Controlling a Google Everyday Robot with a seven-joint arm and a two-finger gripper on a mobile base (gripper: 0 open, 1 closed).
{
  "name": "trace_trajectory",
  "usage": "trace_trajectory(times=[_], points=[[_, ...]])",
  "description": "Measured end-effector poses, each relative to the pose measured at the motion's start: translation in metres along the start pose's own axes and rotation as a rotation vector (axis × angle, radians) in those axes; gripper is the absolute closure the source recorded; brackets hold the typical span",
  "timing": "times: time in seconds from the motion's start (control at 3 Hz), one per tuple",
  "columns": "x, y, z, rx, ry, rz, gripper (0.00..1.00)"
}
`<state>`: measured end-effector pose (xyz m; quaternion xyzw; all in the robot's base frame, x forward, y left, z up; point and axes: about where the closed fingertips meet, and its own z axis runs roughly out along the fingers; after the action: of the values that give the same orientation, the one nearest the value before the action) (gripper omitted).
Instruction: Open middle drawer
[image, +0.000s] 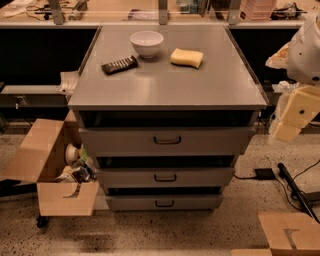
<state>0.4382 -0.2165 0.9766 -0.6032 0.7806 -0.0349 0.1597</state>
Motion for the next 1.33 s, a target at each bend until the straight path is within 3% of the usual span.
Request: trace_trajectory(times=[0.67, 1.0, 1.33], points=[[-0.002, 0.004, 0.009, 0.004, 0.001, -0.030, 0.00], [-0.011, 0.020, 0.038, -0.011, -0.033, -0.111, 0.00], [-0.017, 0.050, 0.110, -0.062, -0.077, -0.218, 0.00]])
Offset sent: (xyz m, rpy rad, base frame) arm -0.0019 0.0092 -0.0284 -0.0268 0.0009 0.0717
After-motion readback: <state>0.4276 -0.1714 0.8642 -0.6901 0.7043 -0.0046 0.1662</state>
